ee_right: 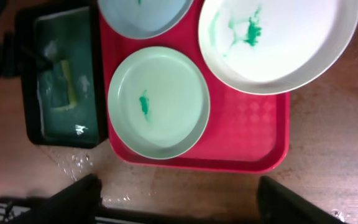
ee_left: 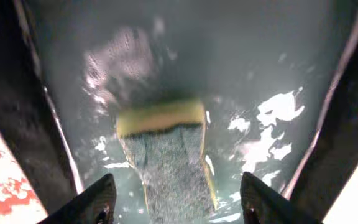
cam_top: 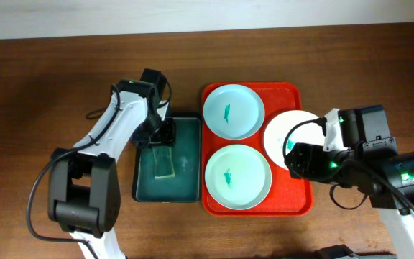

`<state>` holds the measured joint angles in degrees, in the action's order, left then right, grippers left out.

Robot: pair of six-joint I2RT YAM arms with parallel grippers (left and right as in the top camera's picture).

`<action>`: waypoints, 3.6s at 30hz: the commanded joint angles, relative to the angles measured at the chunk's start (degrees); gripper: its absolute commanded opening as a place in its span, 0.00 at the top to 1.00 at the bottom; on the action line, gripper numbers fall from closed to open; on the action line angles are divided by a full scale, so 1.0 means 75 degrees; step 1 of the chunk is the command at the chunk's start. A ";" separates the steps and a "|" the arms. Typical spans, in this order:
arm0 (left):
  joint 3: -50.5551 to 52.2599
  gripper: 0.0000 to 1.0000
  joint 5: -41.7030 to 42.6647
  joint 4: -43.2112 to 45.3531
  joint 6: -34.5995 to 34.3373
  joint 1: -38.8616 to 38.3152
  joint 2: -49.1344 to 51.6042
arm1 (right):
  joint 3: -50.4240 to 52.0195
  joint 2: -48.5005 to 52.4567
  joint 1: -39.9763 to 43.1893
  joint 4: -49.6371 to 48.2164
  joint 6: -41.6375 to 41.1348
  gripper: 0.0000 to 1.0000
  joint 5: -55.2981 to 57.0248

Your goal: Clean dirty plates on tray and stack at the side

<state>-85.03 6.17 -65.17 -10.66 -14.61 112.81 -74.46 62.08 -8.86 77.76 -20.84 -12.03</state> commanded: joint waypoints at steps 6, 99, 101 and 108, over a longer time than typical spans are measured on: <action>0.2224 1.00 0.0466 0.1422 -0.0254 -0.0003 -0.0131 | 0.0443 0.0595 0.0035 0.0449 -0.0096 0.29 0.0286; 0.0210 1.00 0.2477 0.4071 -0.1909 -0.3826 0.1786 | 0.2649 0.5155 -0.0469 -0.4342 -0.0857 0.96 0.0044; 0.0210 1.00 0.2477 0.4147 -0.1851 -0.4001 0.1786 | 0.2649 0.5155 -0.0466 -0.4322 -0.0857 0.96 0.0044; 0.0099 1.00 -0.0440 0.3133 -0.1486 -0.3328 0.1786 | 0.2649 0.5155 -0.0466 -0.4261 -0.0857 0.96 0.0044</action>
<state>-85.54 16.95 -37.52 -23.86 -41.67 122.78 -55.18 99.92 -11.79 45.69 -27.83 -14.63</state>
